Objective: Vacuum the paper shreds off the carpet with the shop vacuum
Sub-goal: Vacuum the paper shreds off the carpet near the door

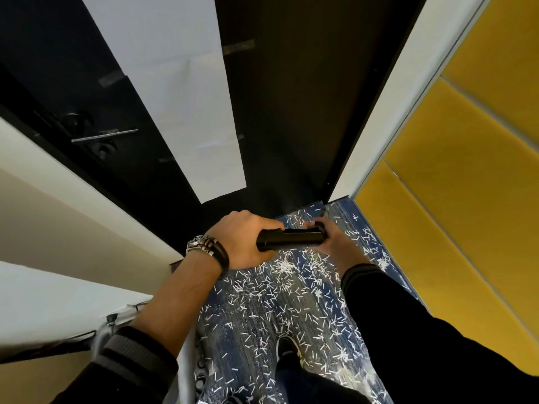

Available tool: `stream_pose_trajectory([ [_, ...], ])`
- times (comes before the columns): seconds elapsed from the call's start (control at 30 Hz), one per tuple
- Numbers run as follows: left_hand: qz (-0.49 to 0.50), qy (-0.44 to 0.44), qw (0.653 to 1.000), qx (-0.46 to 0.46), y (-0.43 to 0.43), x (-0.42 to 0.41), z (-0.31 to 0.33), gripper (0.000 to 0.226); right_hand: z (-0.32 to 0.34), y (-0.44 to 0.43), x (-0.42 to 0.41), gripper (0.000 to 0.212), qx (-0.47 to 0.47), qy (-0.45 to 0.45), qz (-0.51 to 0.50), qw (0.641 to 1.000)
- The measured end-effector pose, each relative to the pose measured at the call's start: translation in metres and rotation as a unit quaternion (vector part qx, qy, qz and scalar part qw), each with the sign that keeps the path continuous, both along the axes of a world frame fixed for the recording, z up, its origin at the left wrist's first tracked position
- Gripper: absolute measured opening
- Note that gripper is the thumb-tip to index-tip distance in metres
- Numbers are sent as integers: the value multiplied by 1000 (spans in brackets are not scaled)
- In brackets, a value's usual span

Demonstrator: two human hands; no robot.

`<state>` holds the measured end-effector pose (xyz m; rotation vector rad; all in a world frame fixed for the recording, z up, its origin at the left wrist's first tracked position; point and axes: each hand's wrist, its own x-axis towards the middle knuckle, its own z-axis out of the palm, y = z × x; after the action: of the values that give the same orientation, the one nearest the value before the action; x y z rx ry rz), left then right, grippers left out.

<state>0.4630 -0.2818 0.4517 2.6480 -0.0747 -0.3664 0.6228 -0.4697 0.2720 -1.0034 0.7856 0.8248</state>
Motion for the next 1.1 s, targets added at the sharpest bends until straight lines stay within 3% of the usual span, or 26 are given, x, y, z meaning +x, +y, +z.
stream_pose_trajectory([
  [0.1, -35, -2, 999, 11, -14, 7, 2, 33, 12, -15, -2, 26, -8, 16, 9, 1000],
  [0.37, -93, 18, 995, 26, -33, 1, -9, 35, 11, -64, -29, 11, -74, 61, 9, 995],
  [0.47, -143, 11, 988, 64, -50, -1, -11, 31, 7, -82, -40, 18, -97, 84, 27, 991],
  [0.6, -142, -17, 987, 72, -57, 11, -2, 25, 7, -89, -26, 22, -130, 50, 75, 987],
  [0.73, -147, -41, 985, 85, -65, 23, 4, 25, 7, -90, -6, 14, -92, 36, 26, 995],
  [0.9, -89, -28, 995, 47, -77, 31, -11, 31, 2, -89, 10, 19, -127, 28, 53, 990],
  [1.1, 119, -44, 992, -14, -53, 23, -9, 53, -2, -61, 30, 18, -152, 12, 86, 985],
])
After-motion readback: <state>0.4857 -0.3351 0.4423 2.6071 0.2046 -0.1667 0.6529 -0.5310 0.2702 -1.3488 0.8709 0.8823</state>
